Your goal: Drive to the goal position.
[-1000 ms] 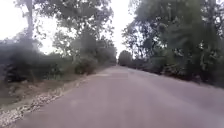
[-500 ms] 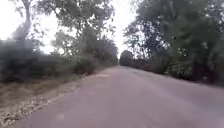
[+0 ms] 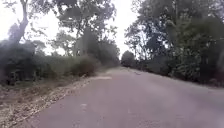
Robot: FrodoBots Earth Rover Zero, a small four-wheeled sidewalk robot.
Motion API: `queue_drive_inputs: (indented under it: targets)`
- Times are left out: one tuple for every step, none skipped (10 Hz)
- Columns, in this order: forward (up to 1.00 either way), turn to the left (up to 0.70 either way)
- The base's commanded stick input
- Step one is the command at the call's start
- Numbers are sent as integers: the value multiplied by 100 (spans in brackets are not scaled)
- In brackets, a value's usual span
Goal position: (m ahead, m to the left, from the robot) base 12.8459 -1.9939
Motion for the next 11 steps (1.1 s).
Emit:
queue_drive_inputs:
  targets:
    - [100, -2]
    - [100, -23]
    - [100, -40]
    - [100, -22]
    - [100, 0]
    - [100, 0]
    - [100, 0]
    - [100, 0]
    - [100, 0]
    - [100, 0]
    - [100, 0]
